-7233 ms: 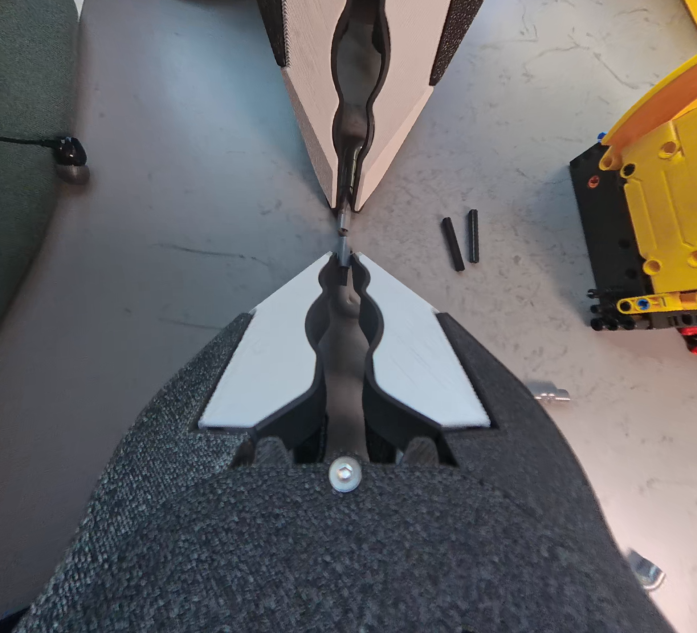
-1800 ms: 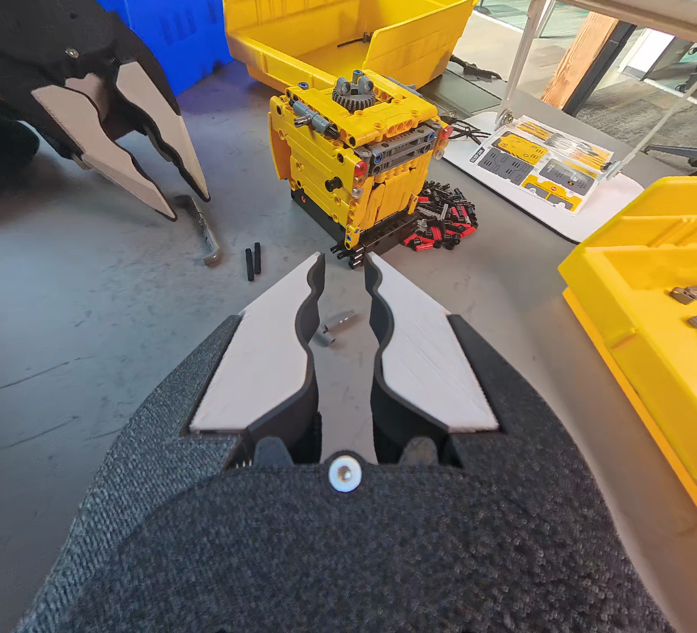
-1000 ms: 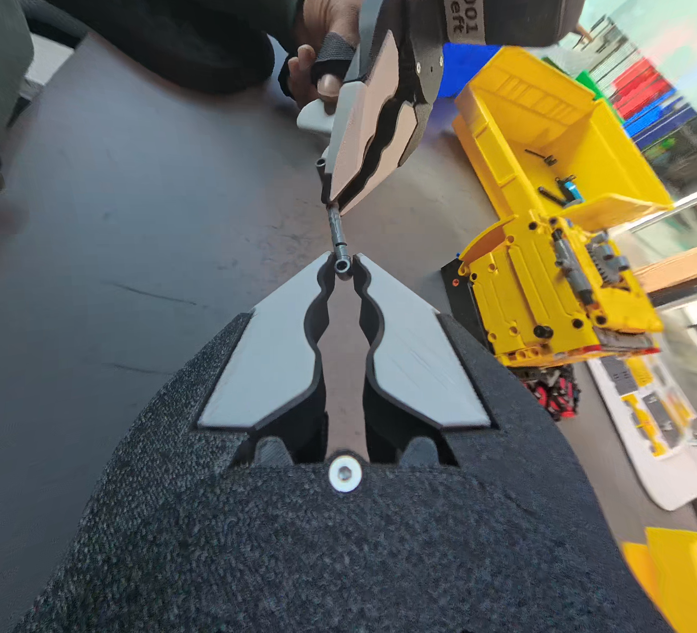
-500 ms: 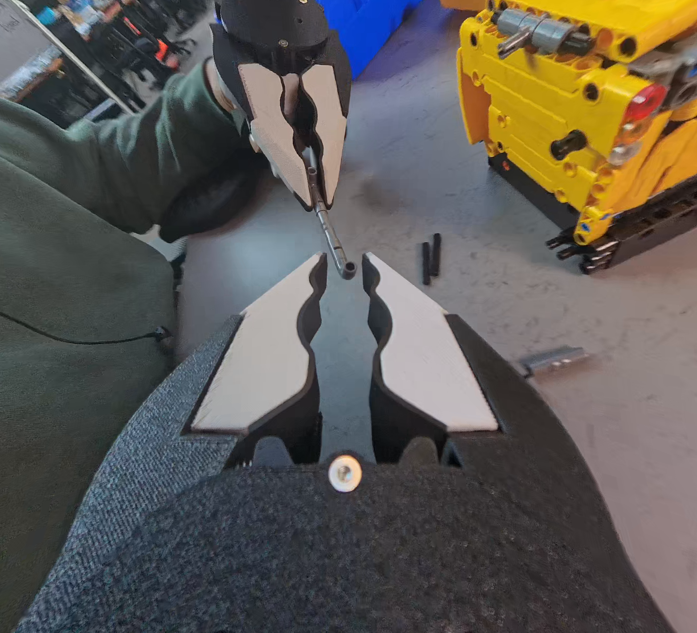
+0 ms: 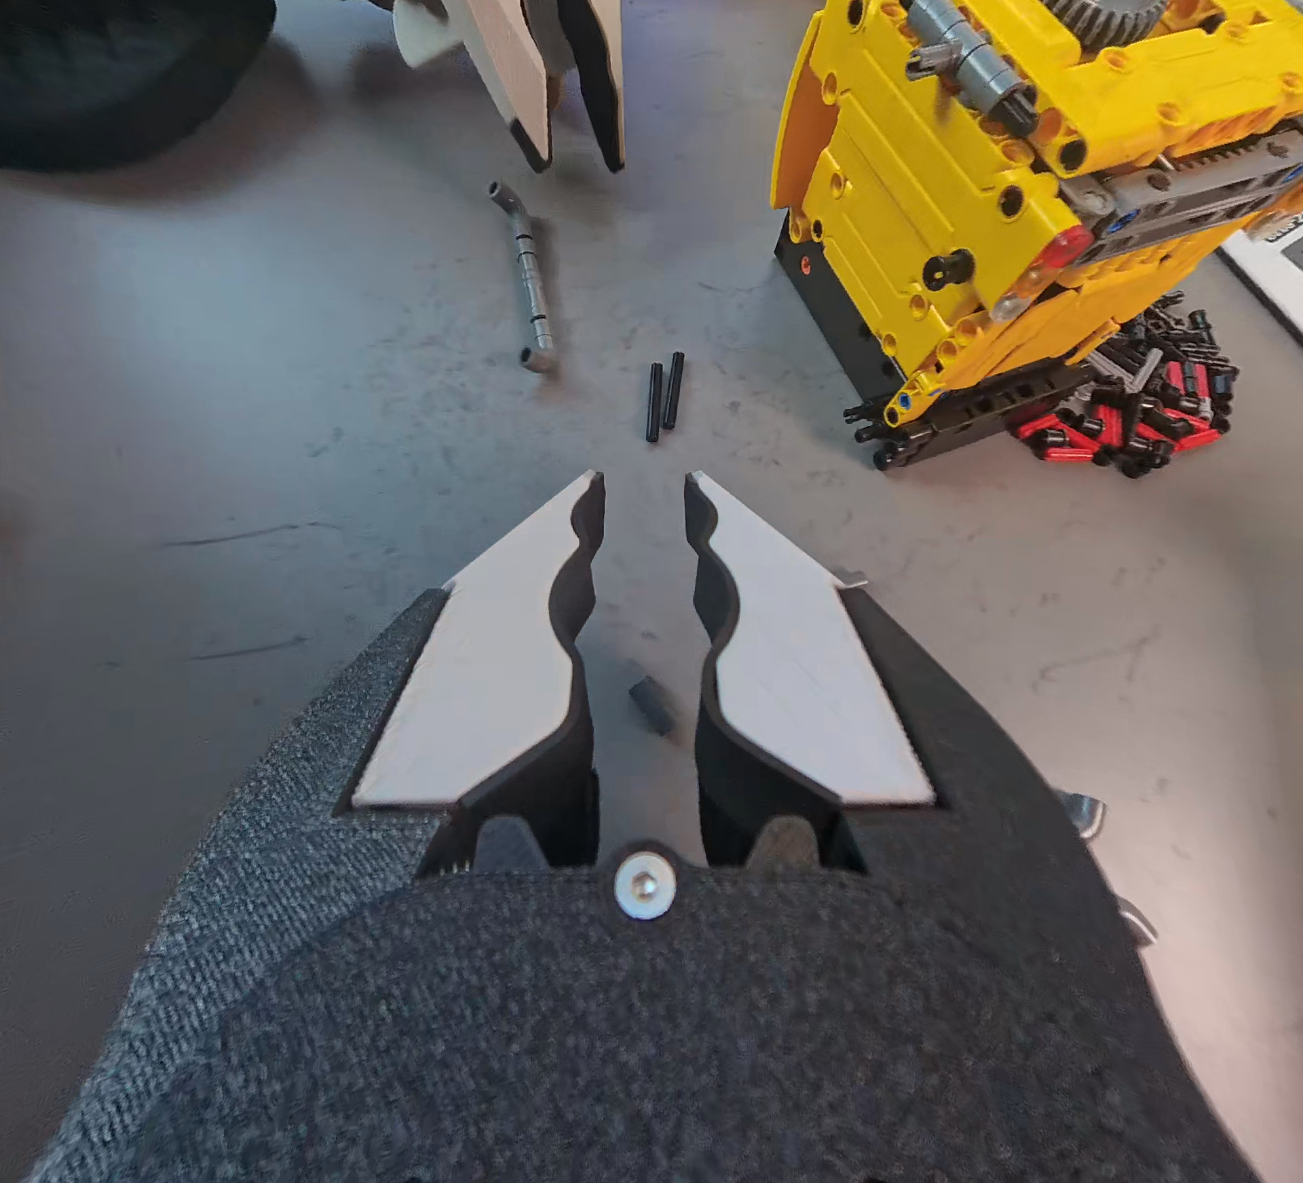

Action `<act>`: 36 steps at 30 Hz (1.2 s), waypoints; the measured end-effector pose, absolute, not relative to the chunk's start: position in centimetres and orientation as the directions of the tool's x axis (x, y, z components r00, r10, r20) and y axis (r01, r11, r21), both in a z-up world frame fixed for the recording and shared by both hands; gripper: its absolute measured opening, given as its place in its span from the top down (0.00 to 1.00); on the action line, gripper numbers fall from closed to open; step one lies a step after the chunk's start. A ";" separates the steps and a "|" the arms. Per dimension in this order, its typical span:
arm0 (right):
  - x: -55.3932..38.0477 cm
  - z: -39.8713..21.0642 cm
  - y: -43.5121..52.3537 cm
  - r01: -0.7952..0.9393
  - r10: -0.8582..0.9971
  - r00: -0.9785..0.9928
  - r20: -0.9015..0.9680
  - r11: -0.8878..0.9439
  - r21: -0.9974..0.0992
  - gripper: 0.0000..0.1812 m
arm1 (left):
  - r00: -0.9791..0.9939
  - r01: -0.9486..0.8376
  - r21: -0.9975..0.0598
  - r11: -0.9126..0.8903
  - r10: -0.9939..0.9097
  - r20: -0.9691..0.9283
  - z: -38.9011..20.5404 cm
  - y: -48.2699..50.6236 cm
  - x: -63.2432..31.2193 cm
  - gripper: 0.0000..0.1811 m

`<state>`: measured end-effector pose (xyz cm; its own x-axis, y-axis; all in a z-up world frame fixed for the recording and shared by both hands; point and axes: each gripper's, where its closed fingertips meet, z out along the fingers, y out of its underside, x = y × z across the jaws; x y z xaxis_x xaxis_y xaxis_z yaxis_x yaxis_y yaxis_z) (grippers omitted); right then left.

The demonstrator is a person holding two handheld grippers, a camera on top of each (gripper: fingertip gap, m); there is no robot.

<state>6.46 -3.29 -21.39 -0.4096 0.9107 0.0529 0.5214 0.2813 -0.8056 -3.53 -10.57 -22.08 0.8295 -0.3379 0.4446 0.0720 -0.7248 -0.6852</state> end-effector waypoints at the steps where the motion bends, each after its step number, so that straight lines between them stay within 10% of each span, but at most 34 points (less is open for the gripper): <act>1: 6.4 -21.3 -3.1 0.520 0.915 -0.401 0.054 0.275 -0.808 0.88 | 0.836 0.050 -0.718 -0.694 -0.365 0.410 -21.5 -10.4 -3.5 0.83; 10: 6.3 -19.4 -5.3 0.374 0.864 -0.487 0.128 0.339 -0.863 0.90 | 0.716 -0.487 -0.729 -0.481 -0.698 -0.018 -22.6 -12.9 1.0 0.87; 26: 2.5 -23.8 -9.3 0.388 0.723 -0.616 0.311 0.623 -0.679 0.89 | 0.768 -0.409 -0.712 -0.570 -0.637 0.069 -23.7 -12.4 -0.2 1.00; 36: 2.2 -23.7 -8.9 0.620 0.825 -0.563 -0.049 0.382 -0.685 0.96 | 0.740 -0.425 -0.706 -0.566 -0.667 0.089 -23.8 -13.2 0.2 0.87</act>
